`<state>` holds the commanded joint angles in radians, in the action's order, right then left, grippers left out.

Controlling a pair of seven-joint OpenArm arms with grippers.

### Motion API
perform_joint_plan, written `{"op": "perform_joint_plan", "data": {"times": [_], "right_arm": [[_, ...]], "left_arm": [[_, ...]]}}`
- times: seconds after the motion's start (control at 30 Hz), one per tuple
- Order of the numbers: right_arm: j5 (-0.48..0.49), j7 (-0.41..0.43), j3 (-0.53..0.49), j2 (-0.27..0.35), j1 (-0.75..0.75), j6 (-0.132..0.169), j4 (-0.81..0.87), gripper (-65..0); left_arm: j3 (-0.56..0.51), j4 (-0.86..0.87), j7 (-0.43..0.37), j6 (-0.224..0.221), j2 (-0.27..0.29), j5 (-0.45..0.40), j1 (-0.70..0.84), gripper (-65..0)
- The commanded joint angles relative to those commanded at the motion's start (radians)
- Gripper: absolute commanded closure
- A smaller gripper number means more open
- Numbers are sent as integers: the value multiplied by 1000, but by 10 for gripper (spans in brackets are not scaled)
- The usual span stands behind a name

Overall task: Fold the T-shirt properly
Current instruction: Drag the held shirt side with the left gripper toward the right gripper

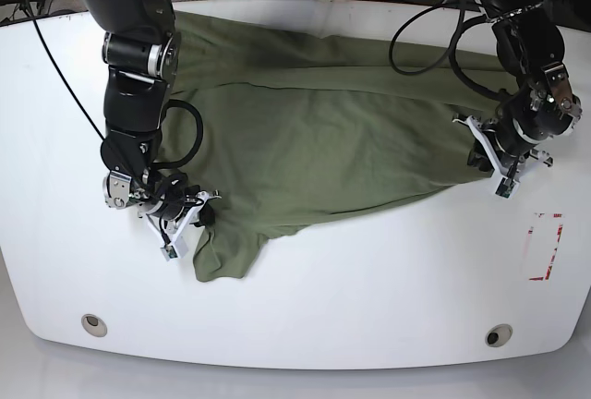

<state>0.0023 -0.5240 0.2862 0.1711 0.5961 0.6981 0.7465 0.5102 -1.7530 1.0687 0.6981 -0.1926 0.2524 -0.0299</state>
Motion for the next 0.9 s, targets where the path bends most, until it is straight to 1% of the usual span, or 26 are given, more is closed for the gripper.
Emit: {"op": "perform_joint_plan", "data": {"times": [0.03,0.07,0.13,0.17,0.23,0.3,0.43,0.5,0.6,0.73,0.83,0.9], "right_arm": [[0,0,0,0,-2,0,0,-41],[0,0,0,0,-2,0,0,-41],[0,-3,0,-2,-2,0,0,-41],[2,-3,0,-2,-3,0,0,-41],[2,-5,0,-2,-11,0,0,-41],[2,-2,2,-2,-17,0,0,-41],[2,0,2,-2,-17,0,0,-41],[2,0,2,-2,-18,0,0,-41],[2,-2,2,-2,-21,0,0,-41],[2,0,2,0,-21,0,0,-41],[2,-2,2,0,-21,0,0,-41],[2,-2,2,0,-21,0,0,-40]], "left_arm": [[43,20,0,0,6,0,-14,-131],[64,31,0,0,6,3,-25,-147],[124,83,0,0,5,21,-66,-233],[141,100,0,0,3,26,-77,-263],[198,155,0,0,2,26,-100,-342],[232,201,0,0,2,26,-118,-369],[255,288,0,0,-2,26,-167,-362],[258,344,-2,0,-21,28,-189,-362],[261,407,-5,0,-34,32,-201,-361],[278,468,-6,0,-32,31,-233,-360],[279,486,-23,0,-32,28,-242,-360],[279,519,-57,0,-35,26,-244,-362]]}}
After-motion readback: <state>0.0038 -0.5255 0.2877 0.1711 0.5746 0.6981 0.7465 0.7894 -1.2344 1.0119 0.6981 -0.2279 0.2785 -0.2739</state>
